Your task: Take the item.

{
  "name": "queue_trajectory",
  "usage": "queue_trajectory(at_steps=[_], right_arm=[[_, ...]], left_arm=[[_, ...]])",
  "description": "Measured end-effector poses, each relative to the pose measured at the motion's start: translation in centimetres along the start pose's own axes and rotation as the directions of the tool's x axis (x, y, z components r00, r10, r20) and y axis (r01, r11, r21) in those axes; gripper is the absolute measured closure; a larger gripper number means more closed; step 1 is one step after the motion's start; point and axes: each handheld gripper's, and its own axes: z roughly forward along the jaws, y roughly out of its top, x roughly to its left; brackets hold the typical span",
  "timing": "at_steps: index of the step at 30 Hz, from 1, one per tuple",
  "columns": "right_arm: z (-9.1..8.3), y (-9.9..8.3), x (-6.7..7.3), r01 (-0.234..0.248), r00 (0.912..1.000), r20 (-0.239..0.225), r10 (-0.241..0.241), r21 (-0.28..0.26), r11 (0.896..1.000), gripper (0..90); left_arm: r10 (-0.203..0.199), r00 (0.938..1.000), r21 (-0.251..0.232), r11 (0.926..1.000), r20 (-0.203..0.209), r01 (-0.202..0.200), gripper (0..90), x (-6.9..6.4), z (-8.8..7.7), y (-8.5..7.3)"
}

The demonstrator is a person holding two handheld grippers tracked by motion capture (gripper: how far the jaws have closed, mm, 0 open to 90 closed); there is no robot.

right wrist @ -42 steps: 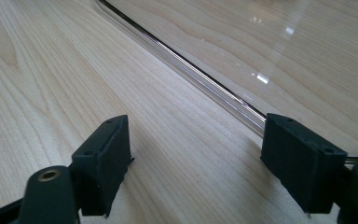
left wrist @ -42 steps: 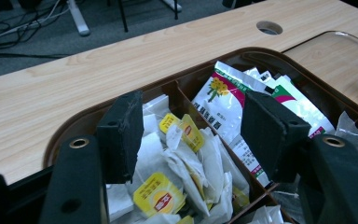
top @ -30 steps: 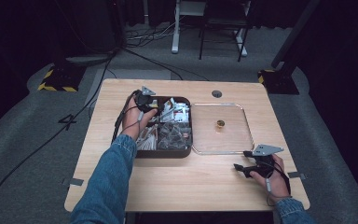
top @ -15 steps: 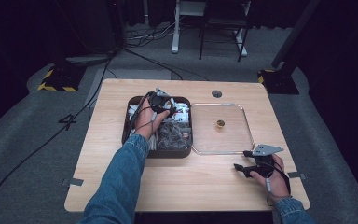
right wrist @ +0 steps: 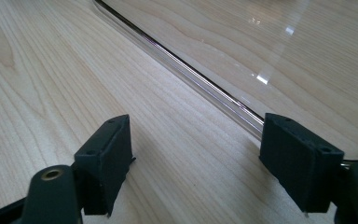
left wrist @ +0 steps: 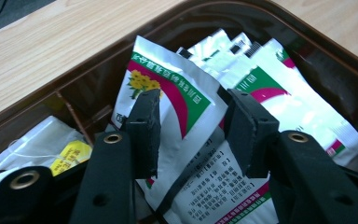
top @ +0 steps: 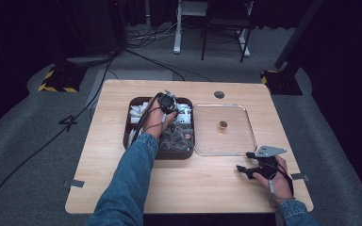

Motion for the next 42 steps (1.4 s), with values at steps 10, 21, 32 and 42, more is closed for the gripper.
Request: queue_trajectory(at_steps=[10, 21, 32, 42], right_arm=[[0.0, 0.0, 0.0, 0.0, 1.0, 0.0, 0.0, 0.0, 1.0, 25.1], [0.0, 0.0, 0.0, 0.001, 1.0, 0.0, -0.001, 0.0, 1.0, 25.1], [0.0, 0.0, 0.0, 0.001, 1.0, -0.002, -0.001, 0.0, 1.0, 25.6], [0.0, 0.0, 0.0, 0.001, 1.0, -0.002, -0.001, 0.0, 1.0, 25.6]], left_arm=[[-0.074, 0.9971, -0.056, 0.9957, -0.016, 0.073, 59.8, 1.2, -0.9, -0.1], [-0.053, 0.9882, -0.03, 0.9983, -0.144, 0.049, 70.9, 0.7, -1.0, 0.2], [-0.114, 0.9877, -0.013, 0.9935, -0.107, 0.113, 85.9, 1.8, -0.8, -0.7], [-0.097, 0.9944, -0.071, 0.993, -0.042, 0.094, 87.2, 2.0, -3.3, -0.3]])
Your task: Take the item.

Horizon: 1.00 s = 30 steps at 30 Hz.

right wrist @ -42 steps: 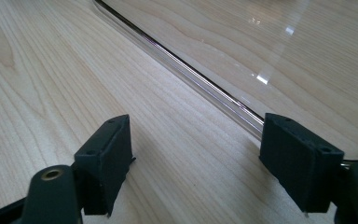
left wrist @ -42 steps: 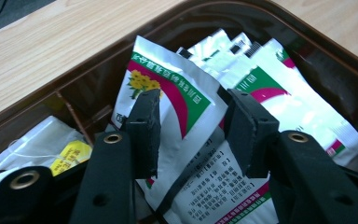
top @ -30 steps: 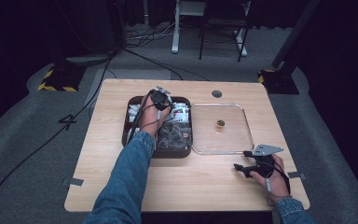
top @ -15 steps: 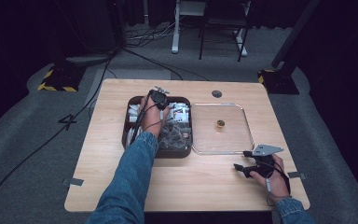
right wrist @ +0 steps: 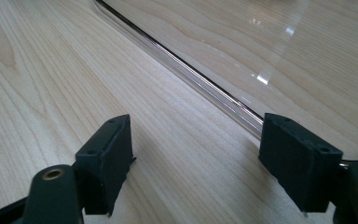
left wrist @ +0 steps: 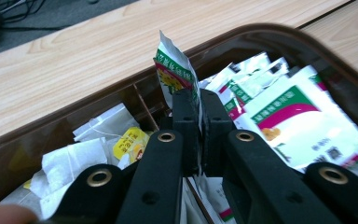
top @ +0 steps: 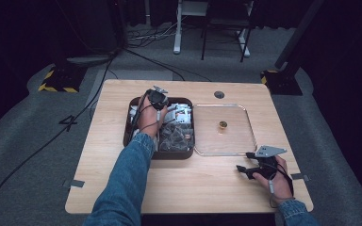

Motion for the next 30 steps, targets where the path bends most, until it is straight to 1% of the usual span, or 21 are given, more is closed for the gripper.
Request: queue_trajectory(at_steps=[4, 7, 11, 13, 14, 15, 18, 22, 27, 30], right_arm=[[0.0, 0.0, 0.0, 0.0, 1.0, 0.0, 0.0, 0.0, 1.0, 25.6], [0.0, 0.0, 0.0, 0.0, 1.0, 0.0, 0.0, 0.0, 1.0, 25.6], [0.0, 0.0, 0.0, 0.0, 1.0, 0.001, 0.0, -0.001, 1.0, 25.8], [0.0, 0.0, 0.0, -0.001, 1.0, 0.002, 0.001, -0.001, 1.0, 25.8], [0.0, 0.0, 0.0, -0.002, 1.0, 0.001, 0.002, 0.0, 1.0, 25.8], [0.0, 0.0, 0.0, -0.002, 1.0, 0.001, 0.002, 0.0, 1.0, 25.8], [0.1, 0.1, 0.0, -0.006, 1.0, 0.002, 0.006, -0.001, 1.0, 25.8], [0.1, 0.1, -0.1, -0.003, 1.0, 0.0, 0.003, 0.0, 1.0, 25.8], [0.1, 0.1, -0.1, 0.0, 1.0, -0.002, 0.0, 0.001, 1.0, 25.8], [0.1, 0.1, -0.1, 0.003, 1.0, -0.004, -0.003, 0.002, 1.0, 25.8]], left_arm=[[-0.019, 0.9987, -0.033, 0.9992, 0.047, 0.021, 87.2, 0.5, -1.5, 0.1], [-0.025, 0.9946, -0.066, 0.9973, 0.101, 0.031, 87.2, 0.9, -3.0, 0.1], [-0.021, 0.9898, -0.11, 0.9933, 0.141, 0.037, 87.2, 1.2, -5.1, 0.3], [-0.017, 0.9876, -0.125, 0.9915, 0.156, 0.037, 87.2, 1.3, -6.1, 0.3], [-0.024, 0.9863, -0.128, 0.9908, 0.163, 0.045, 87.2, 1.4, -6.6, 0.3], [-0.022, 0.9854, -0.134, 0.9899, 0.169, 0.046, 87.2, 1.4, -7.0, 0.3], [-0.013, 0.9821, -0.149, 0.988, 0.188, 0.041, 87.2, 1.6, -8.3, 0.2], [0.021, 0.9758, -0.165, 0.9861, 0.217, 0.016, 87.2, 1.5, -10.0, -0.2], [0.047, 0.9698, -0.195, 0.9809, 0.239, 0.001, 87.2, 1.2, -12.5, -1.2], [0.061, 0.9658, -0.217, 0.9762, 0.252, -0.005, 87.2, 0.9, -13.8, -1.7]])
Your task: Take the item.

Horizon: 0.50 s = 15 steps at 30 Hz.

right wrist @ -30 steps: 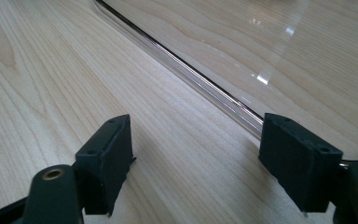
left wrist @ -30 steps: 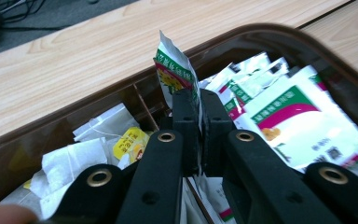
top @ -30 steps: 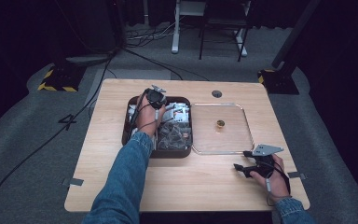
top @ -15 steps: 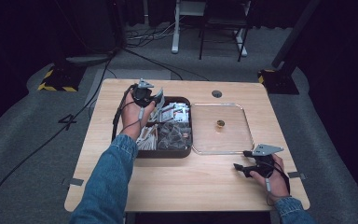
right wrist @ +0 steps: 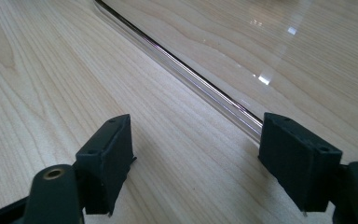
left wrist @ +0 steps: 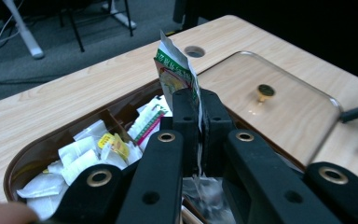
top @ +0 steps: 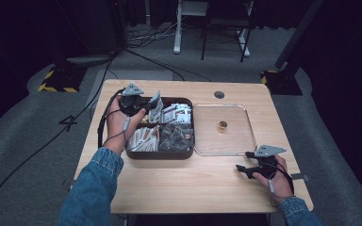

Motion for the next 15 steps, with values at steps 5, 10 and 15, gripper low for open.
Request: queue_trajectory(at_steps=[5, 10, 15], right_arm=[[0.0, 0.0, 0.0, 0.004, 1.0, -0.005, -0.004, -0.001, 1.0, 25.7], [0.2, 0.2, -0.4, -0.004, 0.9993, -0.038, 0.004, -0.007, 1.0, 25.8], [0.4, 0.4, -0.4, 0.003, 0.9994, -0.035, -0.003, -0.005, 1.0, 25.8]], left_arm=[[0.064, 0.9979, -0.033, 0.9974, 0.011, -0.064, 87.2, -1.8, -2.5, -0.5], [0.091, 0.9948, -0.062, 0.9941, 0.044, -0.089, 87.2, -3.8, -4.5, -2.0], [0.099, 0.9928, -0.054, 0.994, 0.069, -0.095, 87.1, -5.1, -5.3, -4.0]])
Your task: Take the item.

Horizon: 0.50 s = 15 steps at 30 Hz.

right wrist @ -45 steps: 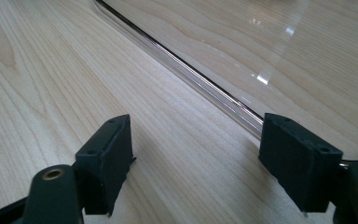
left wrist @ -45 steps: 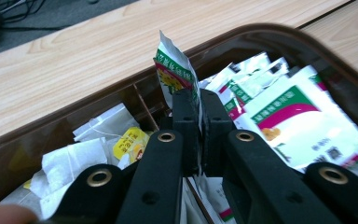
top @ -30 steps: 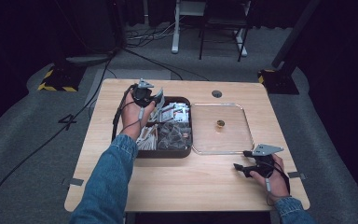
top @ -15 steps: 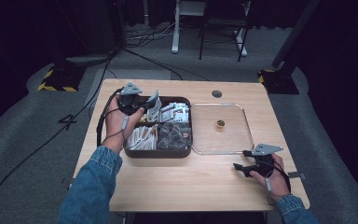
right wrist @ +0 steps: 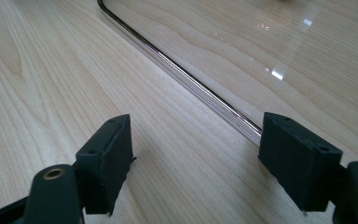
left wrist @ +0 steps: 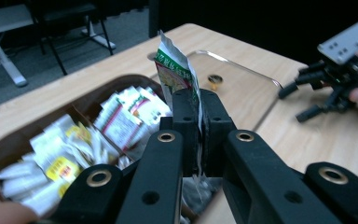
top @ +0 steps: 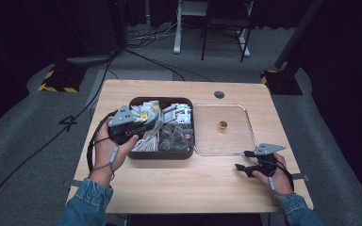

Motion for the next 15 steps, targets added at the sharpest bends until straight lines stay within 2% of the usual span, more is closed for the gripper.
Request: queue_trajectory(at_steps=[2, 5, 7, 9, 11, 13, 15], right_arm=[[0.1, 0.0, 0.2, 0.018, 0.9998, 0.013, -0.018, 0.006, 1.0, 25.7], [0.1, 0.0, 0.2, 0.015, 0.9998, 0.011, -0.015, 0.004, 1.0, 25.7], [0.1, 0.0, 0.2, 0.015, 0.9998, 0.011, -0.015, 0.004, 1.0, 25.7], [0.1, 0.0, 0.2, 0.015, 0.9998, 0.011, -0.015, 0.004, 1.0, 25.7], [0.1, 0.0, 0.2, 0.014, 0.9998, 0.011, -0.015, 0.005, 1.0, 25.8], [0.1, 0.1, 0.2, 0.015, 0.9998, 0.009, -0.015, 0.003, 1.0, 25.8], [0.1, 0.1, 0.2, 0.016, 0.9998, 0.009, -0.016, 0.004, 1.0, 25.8]], left_arm=[[-0.004, 1.0, 0.003, 1.0, -0.002, 0.004, 87.1, -0.5, -0.2, -0.7], [-0.001, 1.0, -0.002, 1.0, 0.002, 0.001, 87.2, -1.4, -0.7, -1.5], [0.02, 0.9997, -0.01, 0.9997, -0.01, -0.021, 87.1, -1.8, -1.1, -1.8], [0.006, 1.0, -0.025, 0.9997, 0.004, -0.006, 87.1, -2.2, -1.5, -2.2], [0.035, 0.9994, -0.007, 0.9994, -0.007, -0.035, 87.2, -2.6, -1.7, -2.2], [0.036, 0.9992, -0.003, 0.9994, 0.019, -0.036, 87.1, -3.3, -1.9, -2.5], [0.056, 0.998, 0.013, 0.9983, 0.029, -0.057, 87.1, -4.0, -1.8, -2.8]])
